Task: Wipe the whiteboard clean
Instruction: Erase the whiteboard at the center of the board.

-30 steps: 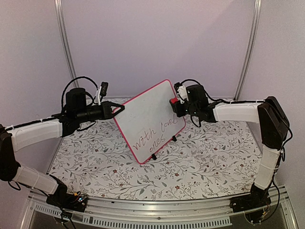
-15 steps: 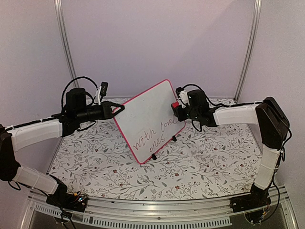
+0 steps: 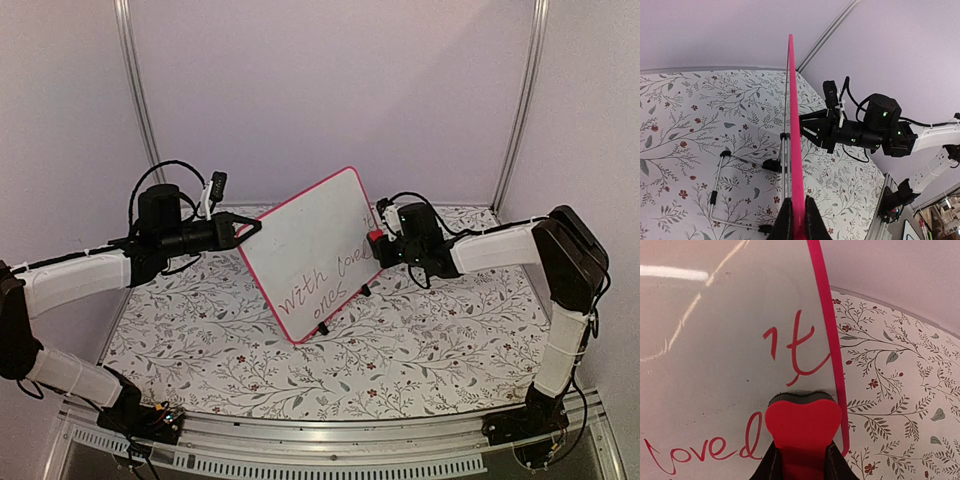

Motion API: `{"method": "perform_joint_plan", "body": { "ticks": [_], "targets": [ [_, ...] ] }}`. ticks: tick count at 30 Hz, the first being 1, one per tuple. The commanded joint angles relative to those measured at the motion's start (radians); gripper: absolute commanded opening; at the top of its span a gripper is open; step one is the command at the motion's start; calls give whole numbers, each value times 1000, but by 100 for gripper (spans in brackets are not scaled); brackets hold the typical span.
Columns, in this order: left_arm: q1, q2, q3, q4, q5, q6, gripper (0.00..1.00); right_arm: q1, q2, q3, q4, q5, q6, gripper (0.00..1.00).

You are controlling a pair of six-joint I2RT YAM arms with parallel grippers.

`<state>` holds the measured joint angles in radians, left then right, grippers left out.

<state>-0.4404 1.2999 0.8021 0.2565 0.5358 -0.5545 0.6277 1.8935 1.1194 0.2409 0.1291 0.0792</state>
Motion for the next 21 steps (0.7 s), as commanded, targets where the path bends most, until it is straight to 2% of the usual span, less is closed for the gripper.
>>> {"method": "perform_joint_plan", "body": {
  "ticks": [1, 21],
  "targets": [
    [-21, -35, 0, 47, 128, -11, 0, 1, 3, -16, -31, -18, 13, 23],
    [-22, -32, -1, 48, 131, -11, 0, 1, 44, 212, -127, 12, -29, 23]
  ]
}}
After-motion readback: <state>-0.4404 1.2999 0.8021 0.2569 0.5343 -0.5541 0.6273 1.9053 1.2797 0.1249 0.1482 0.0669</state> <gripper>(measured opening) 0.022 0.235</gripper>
